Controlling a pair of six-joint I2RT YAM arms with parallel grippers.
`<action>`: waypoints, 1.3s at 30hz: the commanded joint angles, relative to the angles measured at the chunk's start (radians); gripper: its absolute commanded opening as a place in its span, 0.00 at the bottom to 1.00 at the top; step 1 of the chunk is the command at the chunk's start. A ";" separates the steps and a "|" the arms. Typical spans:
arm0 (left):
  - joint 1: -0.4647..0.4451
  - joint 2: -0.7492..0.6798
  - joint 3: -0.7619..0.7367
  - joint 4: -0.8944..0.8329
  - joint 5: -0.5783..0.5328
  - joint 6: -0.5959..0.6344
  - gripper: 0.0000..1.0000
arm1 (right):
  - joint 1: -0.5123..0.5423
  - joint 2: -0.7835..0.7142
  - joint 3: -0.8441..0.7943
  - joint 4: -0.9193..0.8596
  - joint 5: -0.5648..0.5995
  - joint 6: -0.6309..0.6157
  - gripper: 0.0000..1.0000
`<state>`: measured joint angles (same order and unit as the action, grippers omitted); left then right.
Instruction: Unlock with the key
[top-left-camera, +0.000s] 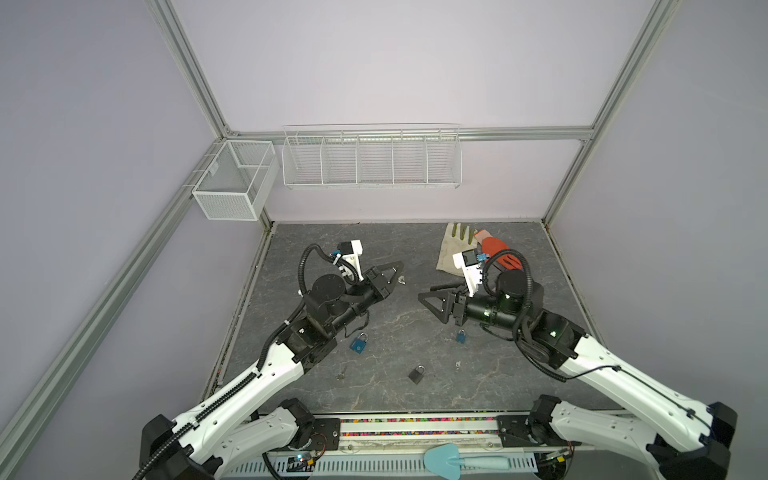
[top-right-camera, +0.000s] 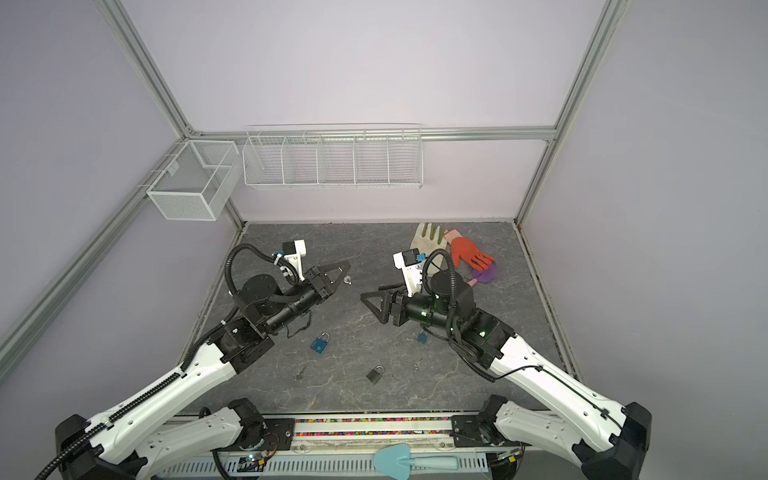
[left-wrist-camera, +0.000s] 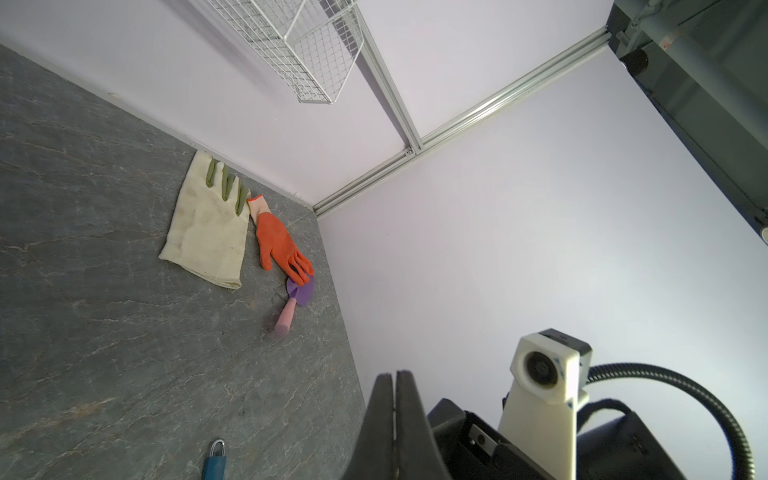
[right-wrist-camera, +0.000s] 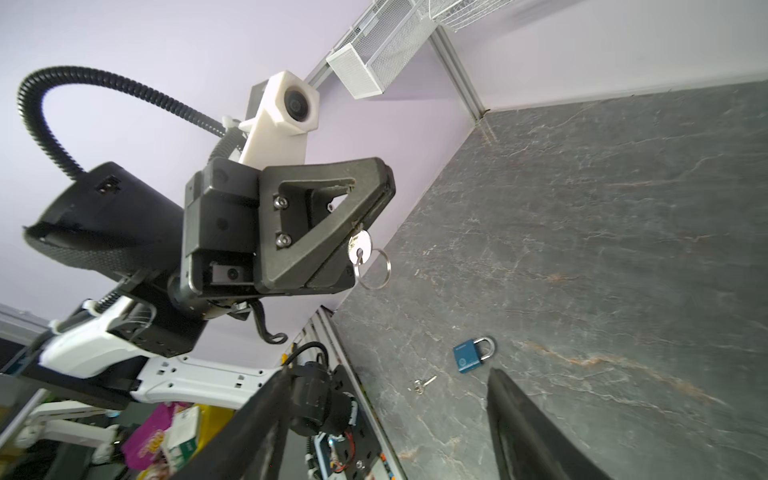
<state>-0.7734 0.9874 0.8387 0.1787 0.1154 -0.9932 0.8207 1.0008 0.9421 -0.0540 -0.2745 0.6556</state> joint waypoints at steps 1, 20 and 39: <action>-0.001 -0.007 0.026 0.064 0.061 0.084 0.00 | -0.015 0.004 -0.013 0.134 -0.142 0.062 0.74; -0.003 0.017 0.030 0.200 0.168 0.055 0.00 | -0.018 0.131 0.022 0.392 -0.223 0.134 0.49; -0.004 0.010 0.032 0.207 0.175 0.055 0.00 | -0.020 0.147 0.027 0.438 -0.168 0.186 0.30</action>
<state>-0.7734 1.0027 0.8394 0.3656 0.2852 -0.9417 0.8066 1.1614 0.9501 0.3428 -0.4587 0.8196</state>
